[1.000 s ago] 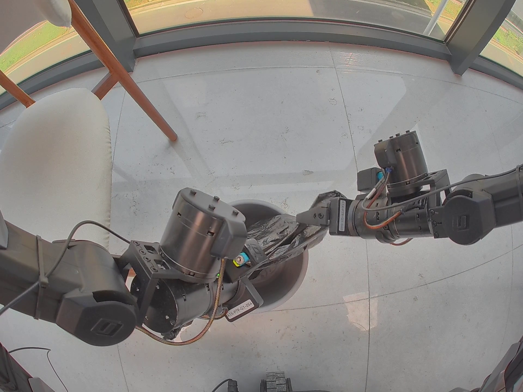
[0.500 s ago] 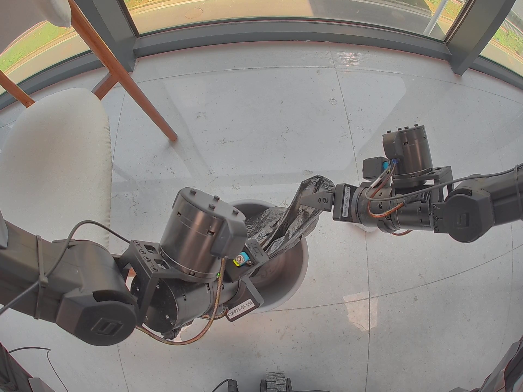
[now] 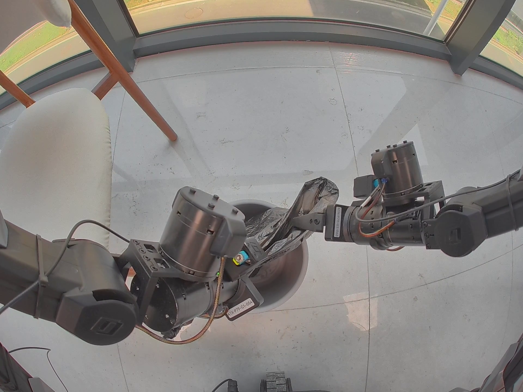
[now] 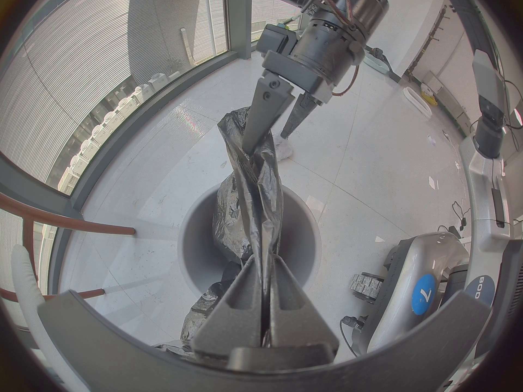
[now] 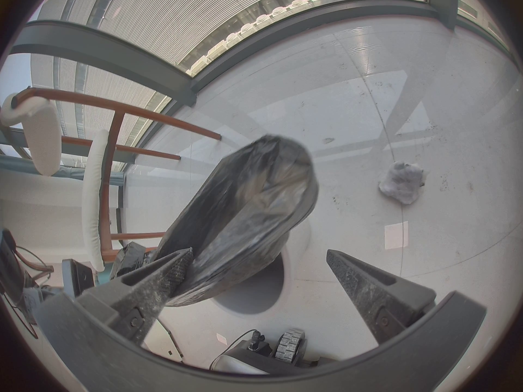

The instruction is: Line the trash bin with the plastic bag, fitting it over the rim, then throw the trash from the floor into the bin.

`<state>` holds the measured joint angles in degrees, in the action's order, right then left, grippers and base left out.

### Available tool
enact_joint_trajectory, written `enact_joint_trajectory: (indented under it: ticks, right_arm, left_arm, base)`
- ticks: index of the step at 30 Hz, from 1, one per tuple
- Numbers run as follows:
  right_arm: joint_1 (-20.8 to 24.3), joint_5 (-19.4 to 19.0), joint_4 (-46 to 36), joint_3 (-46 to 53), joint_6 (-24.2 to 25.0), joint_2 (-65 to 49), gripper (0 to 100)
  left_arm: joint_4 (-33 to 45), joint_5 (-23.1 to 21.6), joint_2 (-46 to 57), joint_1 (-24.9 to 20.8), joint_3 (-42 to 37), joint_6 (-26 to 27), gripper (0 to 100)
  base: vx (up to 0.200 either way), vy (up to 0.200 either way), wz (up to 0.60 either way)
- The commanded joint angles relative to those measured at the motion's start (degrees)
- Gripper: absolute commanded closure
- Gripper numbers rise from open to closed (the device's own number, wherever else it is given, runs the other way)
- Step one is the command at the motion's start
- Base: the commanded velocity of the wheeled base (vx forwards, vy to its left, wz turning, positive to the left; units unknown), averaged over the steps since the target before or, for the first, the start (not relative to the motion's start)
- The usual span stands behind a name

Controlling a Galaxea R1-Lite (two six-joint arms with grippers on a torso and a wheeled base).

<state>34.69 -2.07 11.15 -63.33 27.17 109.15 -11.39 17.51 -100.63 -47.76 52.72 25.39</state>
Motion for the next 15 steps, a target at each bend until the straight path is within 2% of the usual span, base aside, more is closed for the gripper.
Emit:
enact_joint_trajectory:
  ticks: [1, 9, 10, 15]
  right_arm:
    - [2.0, 0.0, 0.0, 0.0, 0.2, 1.7, 0]
    - [5.1, 0.1, -0.3, -0.9, 3.9, 2.8, 0]
    - [5.5, 0.4, -0.4, -0.6, 4.8, 2.8, 100]
    - [5.5, 1.4, -0.4, -0.8, 5.6, 3.0, 100]
  left_arm:
    - [0.0, 0.1, 0.0, 0.0, 0.0, -0.5, 100]
    - [0.0, 0.1, 0.0, 0.0, 0.0, -0.6, 100]
    - [0.0, 0.1, 0.1, 0.0, -0.1, -0.6, 100]
    - [0.0, 0.0, 0.1, 0.0, 0.0, -0.7, 100]
  base:
    - [0.0, 0.0, 0.0]
    - [0.0, 0.0, 0.0]
    - [0.0, 0.0, 0.0]
    - [0.0, 0.0, 0.0]
